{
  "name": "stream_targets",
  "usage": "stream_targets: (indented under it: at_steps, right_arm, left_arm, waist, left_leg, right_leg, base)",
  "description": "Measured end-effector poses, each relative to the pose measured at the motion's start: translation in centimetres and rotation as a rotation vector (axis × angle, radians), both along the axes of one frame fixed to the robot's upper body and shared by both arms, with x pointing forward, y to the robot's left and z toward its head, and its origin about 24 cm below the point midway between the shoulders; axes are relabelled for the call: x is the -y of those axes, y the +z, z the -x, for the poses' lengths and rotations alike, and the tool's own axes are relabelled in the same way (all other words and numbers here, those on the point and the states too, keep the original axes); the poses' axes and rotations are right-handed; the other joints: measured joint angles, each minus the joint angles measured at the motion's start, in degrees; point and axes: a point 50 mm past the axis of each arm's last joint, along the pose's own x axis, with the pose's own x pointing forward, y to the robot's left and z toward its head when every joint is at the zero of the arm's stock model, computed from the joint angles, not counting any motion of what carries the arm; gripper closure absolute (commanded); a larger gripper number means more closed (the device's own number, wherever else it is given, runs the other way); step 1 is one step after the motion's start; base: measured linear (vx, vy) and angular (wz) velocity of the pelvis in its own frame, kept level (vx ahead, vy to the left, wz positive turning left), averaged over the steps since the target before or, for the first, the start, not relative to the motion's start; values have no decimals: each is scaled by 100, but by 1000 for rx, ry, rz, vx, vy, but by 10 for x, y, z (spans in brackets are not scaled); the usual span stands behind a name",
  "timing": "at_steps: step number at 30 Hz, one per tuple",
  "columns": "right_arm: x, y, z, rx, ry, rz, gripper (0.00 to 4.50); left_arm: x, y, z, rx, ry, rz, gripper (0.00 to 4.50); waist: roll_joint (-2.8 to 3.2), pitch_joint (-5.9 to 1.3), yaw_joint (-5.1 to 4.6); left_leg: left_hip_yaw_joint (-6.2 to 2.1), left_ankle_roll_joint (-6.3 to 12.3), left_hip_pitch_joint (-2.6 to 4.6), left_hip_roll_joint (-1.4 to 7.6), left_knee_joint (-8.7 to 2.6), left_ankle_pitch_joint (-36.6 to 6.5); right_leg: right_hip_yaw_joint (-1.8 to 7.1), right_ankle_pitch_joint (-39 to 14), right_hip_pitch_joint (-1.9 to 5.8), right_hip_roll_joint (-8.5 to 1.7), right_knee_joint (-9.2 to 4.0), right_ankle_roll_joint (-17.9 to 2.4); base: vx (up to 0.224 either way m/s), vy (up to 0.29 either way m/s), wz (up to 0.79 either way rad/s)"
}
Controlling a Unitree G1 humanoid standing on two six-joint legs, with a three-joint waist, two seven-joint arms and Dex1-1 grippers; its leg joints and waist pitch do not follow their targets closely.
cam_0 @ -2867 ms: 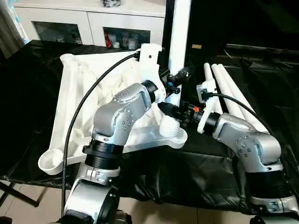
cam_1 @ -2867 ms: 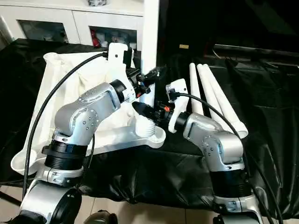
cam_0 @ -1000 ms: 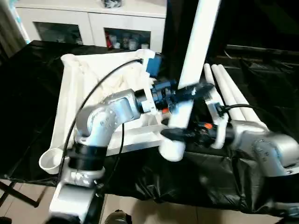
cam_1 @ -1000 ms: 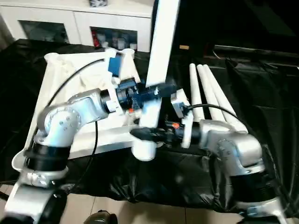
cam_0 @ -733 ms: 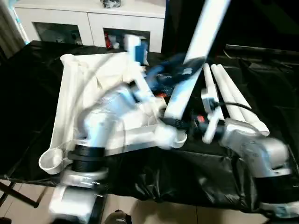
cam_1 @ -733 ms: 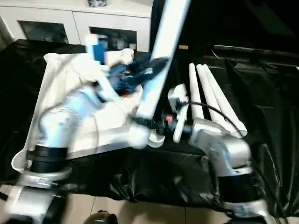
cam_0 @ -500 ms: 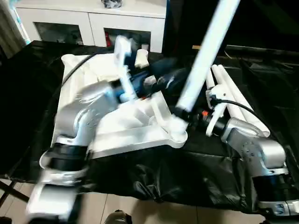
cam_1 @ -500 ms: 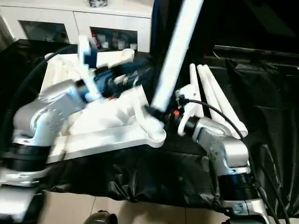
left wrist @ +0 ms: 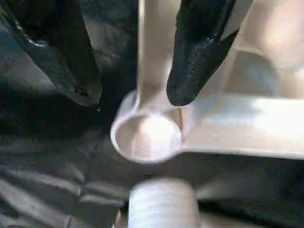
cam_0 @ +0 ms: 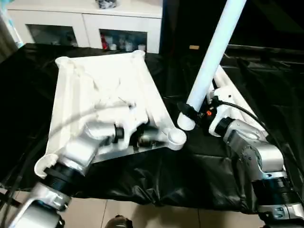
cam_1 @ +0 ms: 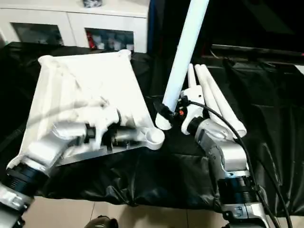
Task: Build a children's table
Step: Pick table leg, then insert table leg to table base
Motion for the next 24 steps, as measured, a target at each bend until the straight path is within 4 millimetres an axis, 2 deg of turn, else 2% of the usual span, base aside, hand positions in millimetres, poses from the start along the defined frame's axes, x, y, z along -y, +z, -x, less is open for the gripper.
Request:
stream_targets:
  at_steps: [8,19,24]
  right_arm:
    - [-2,-1,1,-2,10,-1,261]
    - [-13,-4,4,-20,106,6,261]
    - [-9,-11,6,-72,153,31,261]
  left_arm:
    - [-10,-14,-2,-27,35,-80,280]
    - [-12,-14,-4,-25,10,-122,376]
    - [-12,-15,-4,-38,-7,-123,419]
  waist:
    - [1,0,-14]
    - [2,1,-25]
    - [2,1,-30]
  left_leg:
    - [0,-3,10,0,-8,2]
    - [2,-4,28,0,-13,2]
    - [3,-4,40,0,-14,2]
  right_leg:
    - [1,0,3,0,0,-1]
    - [3,2,12,0,1,-4]
    - [5,7,21,0,1,-12]
  base:
    - [0,0,0]
    - [0,0,0]
    - [0,0,0]
